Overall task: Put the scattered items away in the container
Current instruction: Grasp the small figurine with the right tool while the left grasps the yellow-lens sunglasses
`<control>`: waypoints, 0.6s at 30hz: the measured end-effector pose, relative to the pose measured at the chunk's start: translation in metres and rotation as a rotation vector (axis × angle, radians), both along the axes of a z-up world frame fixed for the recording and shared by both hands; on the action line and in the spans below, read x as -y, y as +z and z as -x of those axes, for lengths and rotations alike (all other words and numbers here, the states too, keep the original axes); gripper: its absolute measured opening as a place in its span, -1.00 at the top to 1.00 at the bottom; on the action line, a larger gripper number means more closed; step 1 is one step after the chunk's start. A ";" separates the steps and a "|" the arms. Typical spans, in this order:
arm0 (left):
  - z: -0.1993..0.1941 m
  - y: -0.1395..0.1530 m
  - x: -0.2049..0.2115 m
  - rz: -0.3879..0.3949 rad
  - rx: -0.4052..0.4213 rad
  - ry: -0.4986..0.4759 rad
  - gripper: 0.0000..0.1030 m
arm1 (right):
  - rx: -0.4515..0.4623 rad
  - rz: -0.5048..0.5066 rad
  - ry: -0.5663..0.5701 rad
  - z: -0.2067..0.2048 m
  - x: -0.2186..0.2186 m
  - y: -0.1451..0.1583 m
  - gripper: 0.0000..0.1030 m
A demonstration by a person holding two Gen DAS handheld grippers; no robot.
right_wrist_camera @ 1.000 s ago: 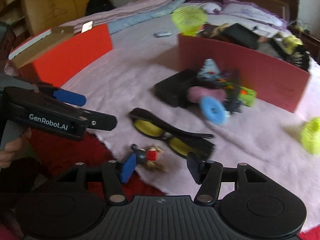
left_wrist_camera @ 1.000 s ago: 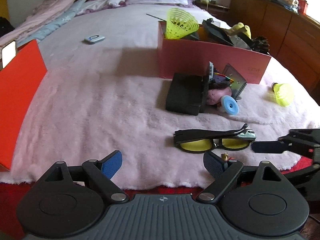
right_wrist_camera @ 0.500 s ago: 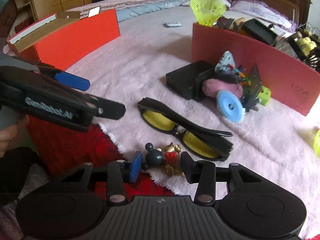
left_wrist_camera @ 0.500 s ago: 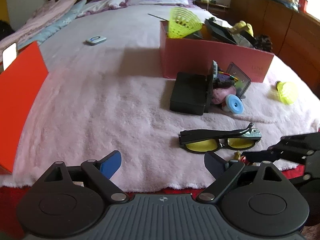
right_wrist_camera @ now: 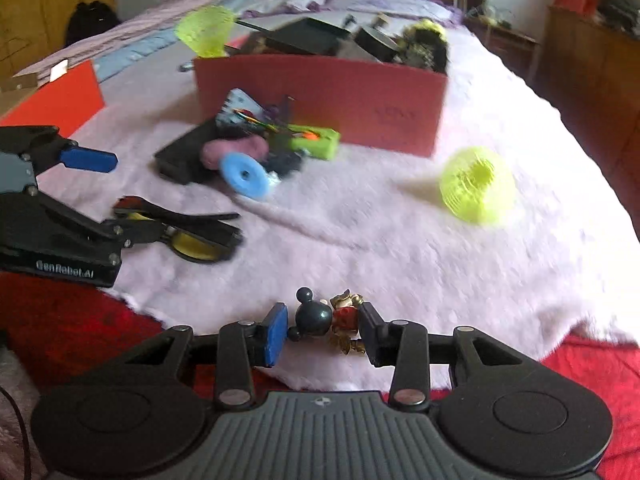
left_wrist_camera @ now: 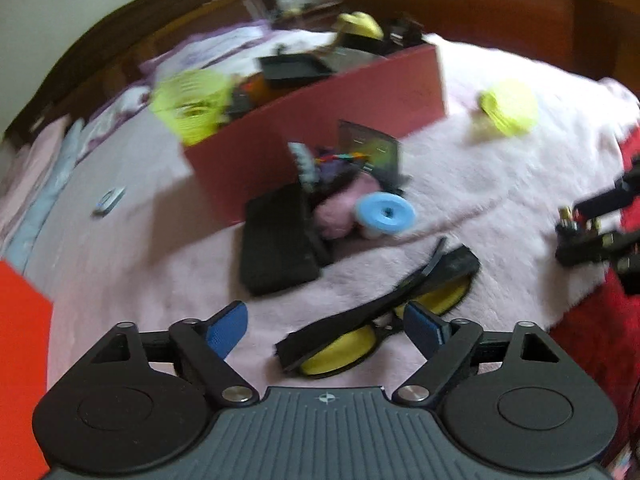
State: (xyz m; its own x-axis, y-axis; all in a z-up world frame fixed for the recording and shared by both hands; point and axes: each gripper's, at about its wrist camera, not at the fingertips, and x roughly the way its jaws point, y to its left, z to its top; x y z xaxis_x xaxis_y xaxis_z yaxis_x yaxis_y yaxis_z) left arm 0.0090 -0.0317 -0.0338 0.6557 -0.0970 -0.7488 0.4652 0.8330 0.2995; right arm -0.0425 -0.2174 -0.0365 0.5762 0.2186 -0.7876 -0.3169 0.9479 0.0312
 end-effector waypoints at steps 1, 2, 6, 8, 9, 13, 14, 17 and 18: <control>-0.001 -0.003 0.002 -0.002 -0.010 -0.015 -0.48 | -0.002 -0.002 -0.004 0.000 0.002 -0.002 0.19; -0.003 -0.006 0.004 0.003 -0.022 -0.024 -0.44 | -0.004 -0.004 -0.005 -0.001 0.002 -0.004 0.19; -0.012 -0.008 0.004 0.061 -0.069 -0.023 -0.15 | 0.000 -0.001 0.003 0.001 0.000 -0.006 0.15; -0.015 -0.006 0.003 0.077 -0.084 -0.006 -0.09 | 0.005 -0.007 0.009 0.001 -0.002 -0.007 0.14; -0.016 -0.005 0.003 0.083 -0.092 0.003 -0.04 | 0.008 -0.014 0.012 0.002 -0.002 -0.006 0.14; -0.015 -0.001 0.001 0.112 -0.136 0.057 0.10 | 0.010 -0.034 0.004 0.001 0.000 -0.005 0.16; -0.015 0.002 -0.002 0.147 -0.167 0.073 0.10 | 0.010 -0.037 0.002 0.001 0.000 -0.005 0.16; -0.015 0.010 -0.010 0.267 -0.266 0.098 0.10 | 0.015 -0.045 0.001 0.003 0.001 -0.005 0.16; -0.014 0.012 -0.010 0.293 -0.292 0.098 0.10 | 0.016 -0.048 0.000 0.003 0.002 -0.006 0.16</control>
